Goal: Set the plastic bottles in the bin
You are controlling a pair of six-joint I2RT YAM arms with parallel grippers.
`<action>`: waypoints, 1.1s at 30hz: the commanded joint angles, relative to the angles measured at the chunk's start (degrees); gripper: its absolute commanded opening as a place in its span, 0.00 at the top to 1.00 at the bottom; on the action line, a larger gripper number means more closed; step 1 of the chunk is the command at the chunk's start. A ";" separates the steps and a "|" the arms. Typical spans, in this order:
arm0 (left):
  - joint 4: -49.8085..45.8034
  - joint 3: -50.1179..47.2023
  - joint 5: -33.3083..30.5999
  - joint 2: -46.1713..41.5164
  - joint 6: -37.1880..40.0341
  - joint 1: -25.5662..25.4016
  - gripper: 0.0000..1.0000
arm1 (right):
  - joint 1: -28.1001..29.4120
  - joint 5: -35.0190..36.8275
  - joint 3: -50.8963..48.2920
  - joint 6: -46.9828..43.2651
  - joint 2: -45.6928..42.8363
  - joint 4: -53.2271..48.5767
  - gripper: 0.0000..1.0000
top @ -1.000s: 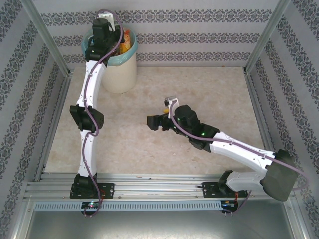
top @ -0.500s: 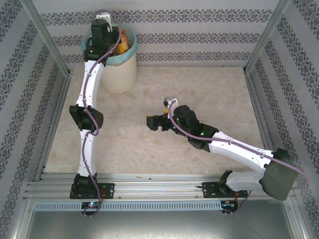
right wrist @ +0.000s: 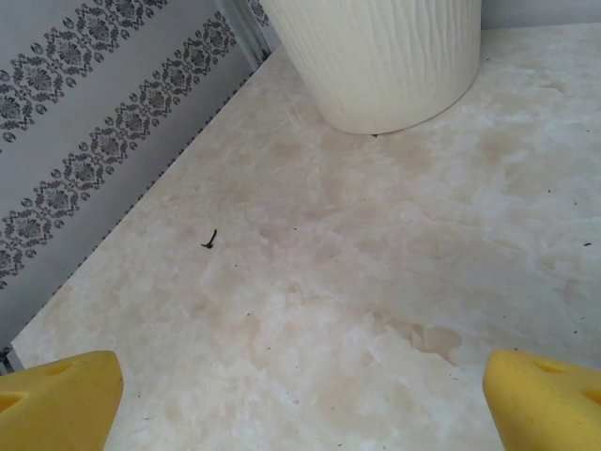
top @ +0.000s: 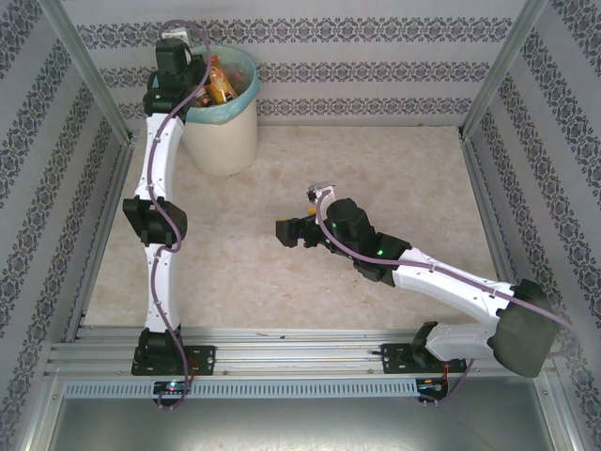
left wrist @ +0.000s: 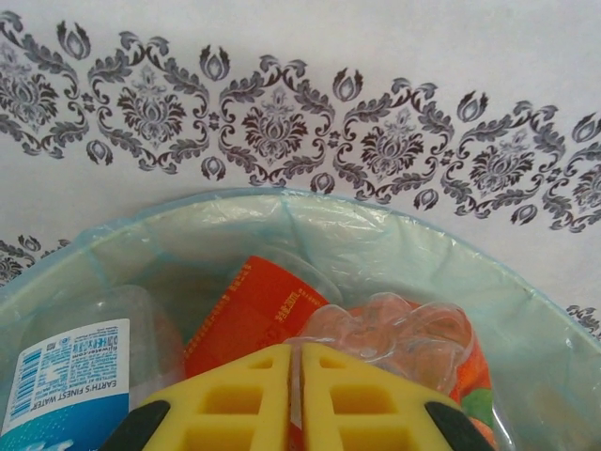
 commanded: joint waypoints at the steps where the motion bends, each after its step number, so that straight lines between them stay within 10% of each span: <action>1: -11.11 -2.45 4.66 -0.67 -1.92 -0.63 0.84 | 1.09 0.74 0.89 -0.43 -0.19 -0.43 0.02; 22: -1.40 -2.81 10.67 -6.26 -2.98 -4.73 0.55 | 2.33 1.53 0.45 0.31 -0.69 -0.62 0.02; 33: -6.12 -2.18 6.12 0.11 -0.63 -4.30 0.76 | 3.39 4.08 -1.43 0.51 -2.99 -1.35 0.02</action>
